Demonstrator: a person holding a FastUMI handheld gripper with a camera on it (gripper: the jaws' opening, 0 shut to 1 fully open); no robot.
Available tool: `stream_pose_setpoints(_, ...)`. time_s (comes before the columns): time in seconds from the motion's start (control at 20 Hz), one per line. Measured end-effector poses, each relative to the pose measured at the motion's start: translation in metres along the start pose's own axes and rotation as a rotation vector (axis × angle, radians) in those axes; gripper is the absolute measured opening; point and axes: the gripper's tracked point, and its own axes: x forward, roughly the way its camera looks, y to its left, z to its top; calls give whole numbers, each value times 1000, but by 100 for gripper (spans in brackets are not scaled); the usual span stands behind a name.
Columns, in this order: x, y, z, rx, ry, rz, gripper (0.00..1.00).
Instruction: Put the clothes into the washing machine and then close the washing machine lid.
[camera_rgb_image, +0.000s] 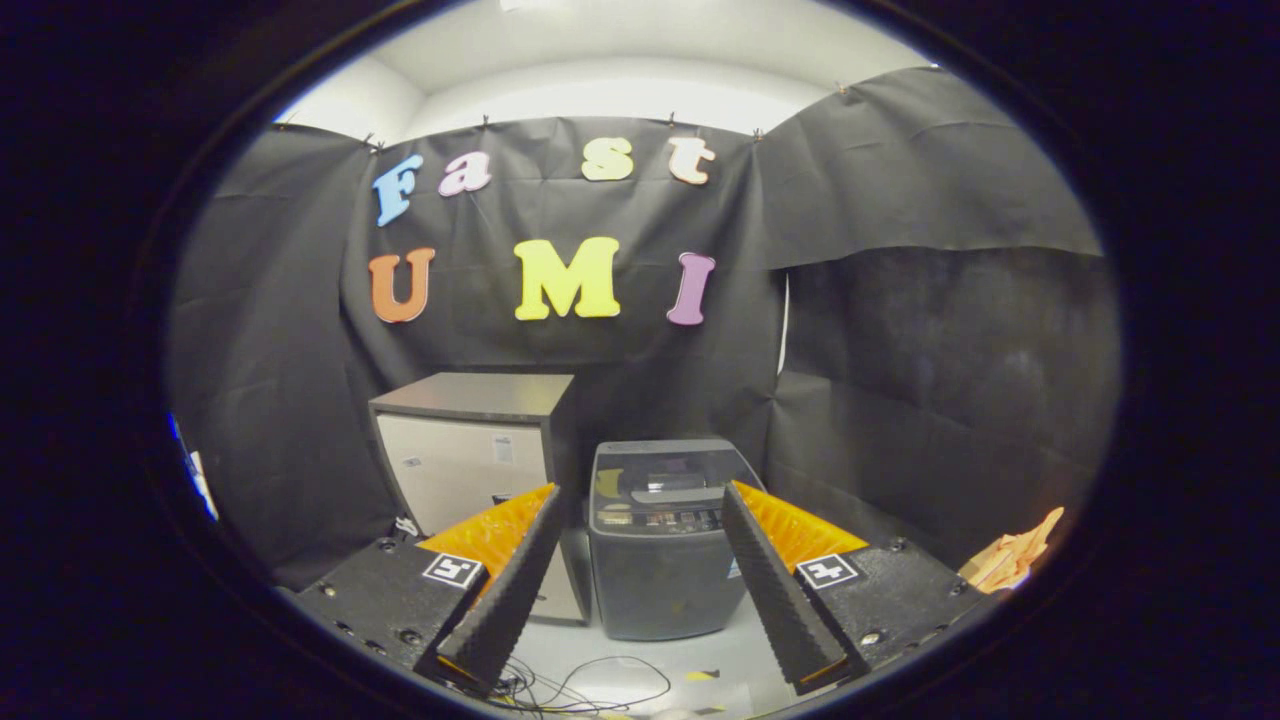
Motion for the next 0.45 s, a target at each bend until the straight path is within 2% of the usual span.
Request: stream_pose_setpoints(0.45, -1, 10, 8, -18, -11, 21, 99)
